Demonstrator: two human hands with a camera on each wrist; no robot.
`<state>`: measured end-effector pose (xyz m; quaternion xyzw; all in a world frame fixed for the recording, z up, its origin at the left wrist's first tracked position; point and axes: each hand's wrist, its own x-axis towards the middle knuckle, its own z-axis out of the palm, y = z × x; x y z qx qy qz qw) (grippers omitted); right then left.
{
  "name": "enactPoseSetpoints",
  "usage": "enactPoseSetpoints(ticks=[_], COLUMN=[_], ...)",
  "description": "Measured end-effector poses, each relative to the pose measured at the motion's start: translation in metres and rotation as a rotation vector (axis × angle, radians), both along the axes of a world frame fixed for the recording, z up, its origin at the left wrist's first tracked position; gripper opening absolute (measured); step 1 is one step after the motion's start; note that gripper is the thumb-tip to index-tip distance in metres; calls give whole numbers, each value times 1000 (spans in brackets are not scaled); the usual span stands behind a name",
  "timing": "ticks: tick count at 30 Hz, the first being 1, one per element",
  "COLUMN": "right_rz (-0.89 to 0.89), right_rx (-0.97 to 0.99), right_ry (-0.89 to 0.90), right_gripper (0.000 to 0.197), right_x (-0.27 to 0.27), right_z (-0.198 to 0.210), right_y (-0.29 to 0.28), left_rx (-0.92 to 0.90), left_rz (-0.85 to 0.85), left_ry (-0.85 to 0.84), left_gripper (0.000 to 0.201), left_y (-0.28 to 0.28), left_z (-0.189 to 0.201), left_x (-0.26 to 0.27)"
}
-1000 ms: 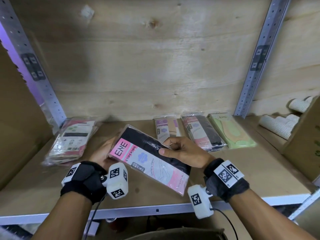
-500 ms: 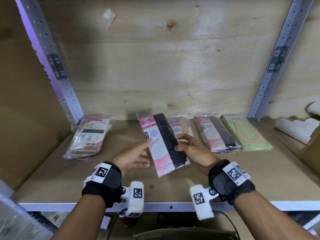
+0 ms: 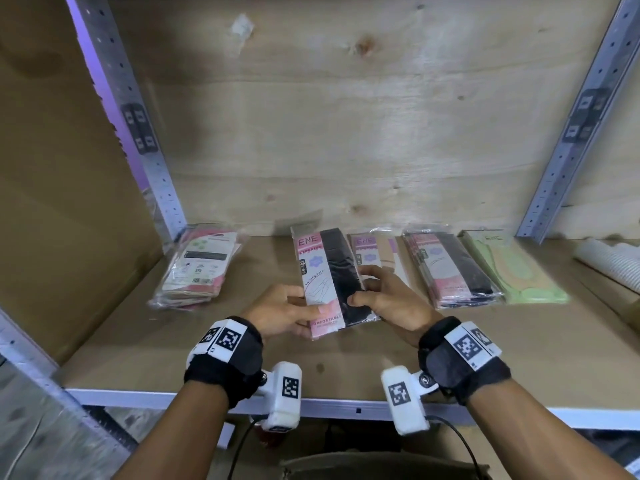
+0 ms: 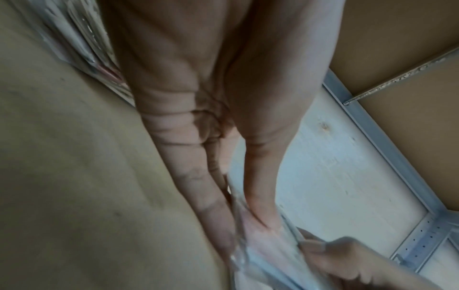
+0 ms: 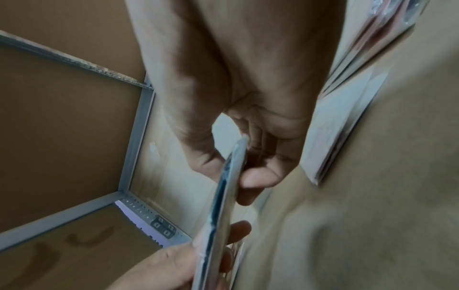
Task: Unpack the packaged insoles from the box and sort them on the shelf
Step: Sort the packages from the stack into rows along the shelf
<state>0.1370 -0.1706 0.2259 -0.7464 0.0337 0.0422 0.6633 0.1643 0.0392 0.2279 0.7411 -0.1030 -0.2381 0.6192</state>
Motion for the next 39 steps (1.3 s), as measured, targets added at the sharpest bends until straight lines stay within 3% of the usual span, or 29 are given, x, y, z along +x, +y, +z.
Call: enactPoseSetpoints(ticks=[9,13,18,27,32,39], right_rz=[-359,-509,-633,-614,-587,-538], right_rx=[-106,-344,-578,-679,-665,-717], right_ry=[-155,-184,-137,50,122,151], right_gripper=[45,51,49,48,45,31], right_x=[2,0,-4,-4,-4,-4], right_z=[19,25,27,14,9,7], right_y=[-69,-116,-157,-182,-183,-184], left_rx=[-67,0,104,436,465,406], left_rz=[42,6,-26,-87,-50,-40], left_ry=[-106,-143,-133,-257,-288,-118], left_gripper=[41,32,45,52,25,57], left_y=[-83,-143,-202,-239,-241,-245], left_z=[28,36,32,18,9,17], left_x=[20,30,40,49,46,40])
